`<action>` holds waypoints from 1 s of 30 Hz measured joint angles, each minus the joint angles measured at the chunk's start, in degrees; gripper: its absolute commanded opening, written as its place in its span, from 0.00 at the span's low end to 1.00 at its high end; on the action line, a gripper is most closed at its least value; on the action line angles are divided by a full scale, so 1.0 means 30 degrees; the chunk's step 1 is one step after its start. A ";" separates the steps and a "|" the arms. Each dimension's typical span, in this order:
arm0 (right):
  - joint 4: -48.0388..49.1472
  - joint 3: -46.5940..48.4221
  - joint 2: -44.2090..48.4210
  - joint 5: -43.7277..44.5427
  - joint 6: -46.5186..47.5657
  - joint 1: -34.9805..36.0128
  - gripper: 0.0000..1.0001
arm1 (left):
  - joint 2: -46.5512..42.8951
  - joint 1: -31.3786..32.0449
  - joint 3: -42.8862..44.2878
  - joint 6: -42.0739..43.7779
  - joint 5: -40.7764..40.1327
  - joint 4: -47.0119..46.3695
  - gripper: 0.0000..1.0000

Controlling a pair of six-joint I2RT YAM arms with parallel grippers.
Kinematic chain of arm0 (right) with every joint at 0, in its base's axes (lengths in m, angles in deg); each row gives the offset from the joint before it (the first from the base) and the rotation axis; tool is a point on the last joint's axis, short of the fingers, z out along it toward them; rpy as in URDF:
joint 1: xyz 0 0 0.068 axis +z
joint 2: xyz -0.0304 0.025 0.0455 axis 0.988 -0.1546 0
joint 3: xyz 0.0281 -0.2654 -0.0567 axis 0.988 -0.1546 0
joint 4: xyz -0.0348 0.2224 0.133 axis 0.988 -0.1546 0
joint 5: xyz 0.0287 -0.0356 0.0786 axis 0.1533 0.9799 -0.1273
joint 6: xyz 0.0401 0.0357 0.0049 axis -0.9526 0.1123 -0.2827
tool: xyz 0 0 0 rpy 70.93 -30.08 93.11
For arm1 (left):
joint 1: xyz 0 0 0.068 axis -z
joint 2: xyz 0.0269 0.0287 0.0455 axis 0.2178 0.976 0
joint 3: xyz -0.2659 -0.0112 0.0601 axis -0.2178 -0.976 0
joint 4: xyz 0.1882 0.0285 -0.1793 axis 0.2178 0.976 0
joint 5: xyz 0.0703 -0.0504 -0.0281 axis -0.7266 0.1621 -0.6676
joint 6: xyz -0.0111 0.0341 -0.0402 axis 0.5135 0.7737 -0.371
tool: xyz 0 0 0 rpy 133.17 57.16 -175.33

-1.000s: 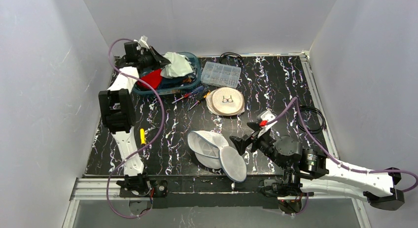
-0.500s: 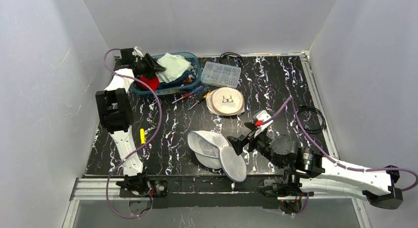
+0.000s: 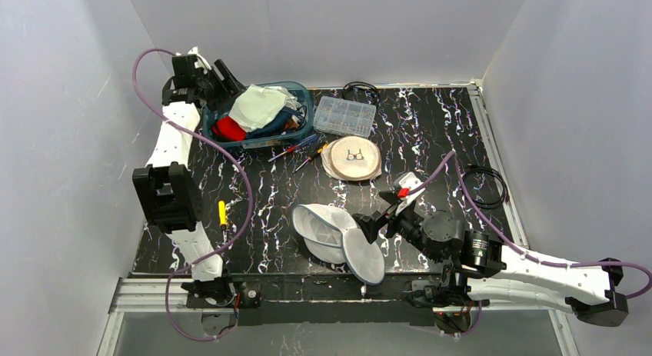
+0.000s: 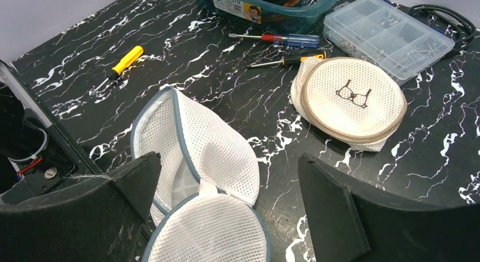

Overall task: Unzip the laundry bag and remove the bra
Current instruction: Place the bra in the bin.

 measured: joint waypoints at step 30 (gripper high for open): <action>0.0809 -0.0160 -0.1603 0.0015 -0.0503 0.0000 0.98 | 0.7577 0.1603 0.0860 -0.0393 0.1341 -0.3483 0.51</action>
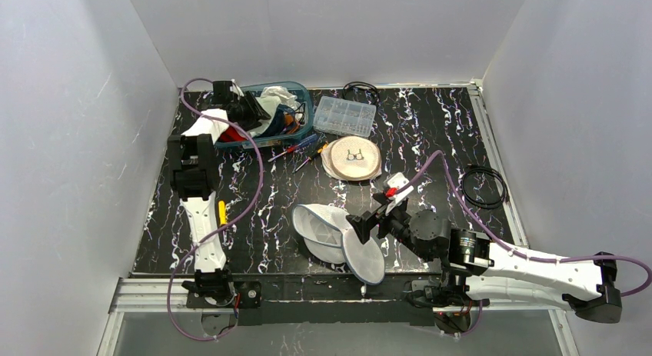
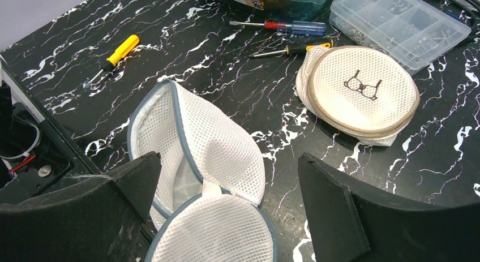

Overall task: Unzip the laundry bag and remove the bra
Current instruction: Place the bra in the bin, then adjust the laundry bag at the center of the board.

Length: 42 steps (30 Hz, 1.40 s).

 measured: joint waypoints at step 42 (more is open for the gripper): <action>-0.7475 -0.3271 0.2834 0.0488 -1.6582 -0.0539 0.95 | -2.7868 1.2619 -1.8629 -0.1202 -0.1756 0.6812 0.93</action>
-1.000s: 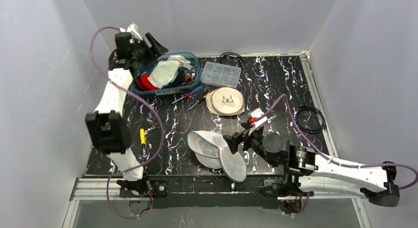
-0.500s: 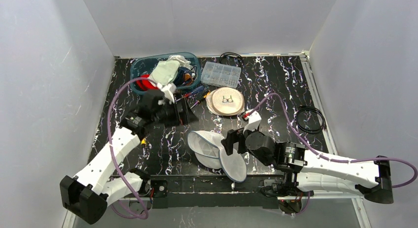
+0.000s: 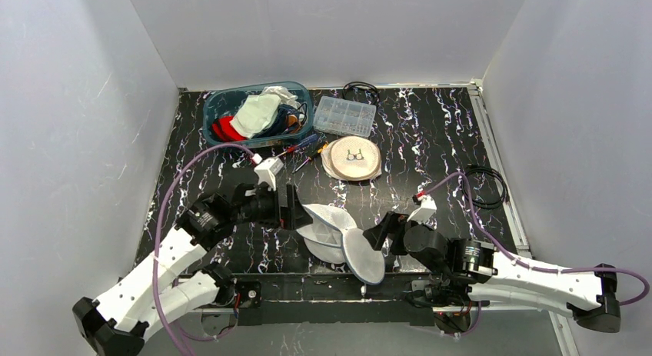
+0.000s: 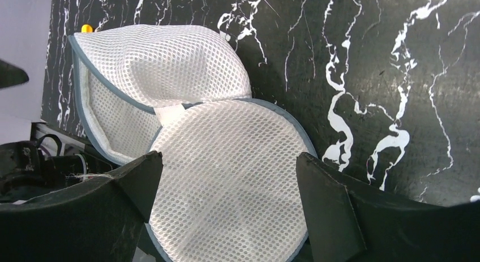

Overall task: Unzip the laundry bag and remove the bra
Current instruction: Adjust the laundry bag at the center of the board.

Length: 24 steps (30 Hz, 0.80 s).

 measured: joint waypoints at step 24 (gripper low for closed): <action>0.0772 0.3563 -0.4641 -0.3453 0.5180 -0.0066 0.90 | 0.1450 1.1256 0.1231 -0.1996 -1.2655 0.1173 0.94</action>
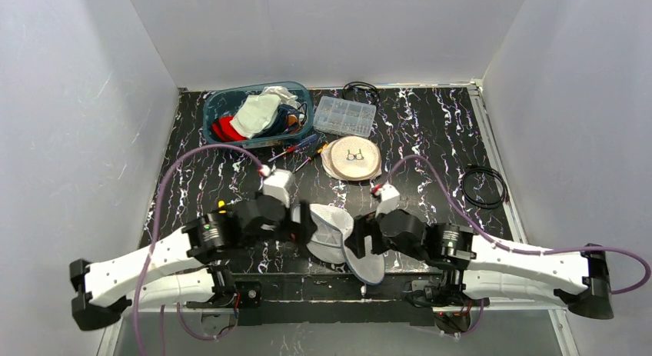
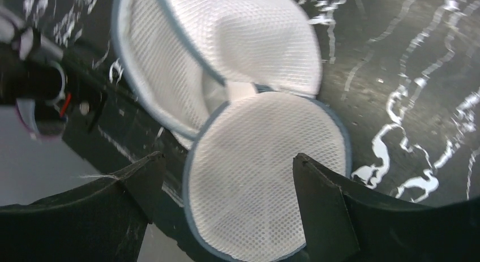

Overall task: Unzip the laundry bag and remove the bra
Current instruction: Adjust the laundry bag at the center of the board.

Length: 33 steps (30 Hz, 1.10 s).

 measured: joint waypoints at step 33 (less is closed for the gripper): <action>-0.4014 0.6047 -0.5996 -0.0576 0.3257 0.3519 0.01 | 0.1756 -0.7504 -0.2674 0.0386 0.5916 -0.3461 0.09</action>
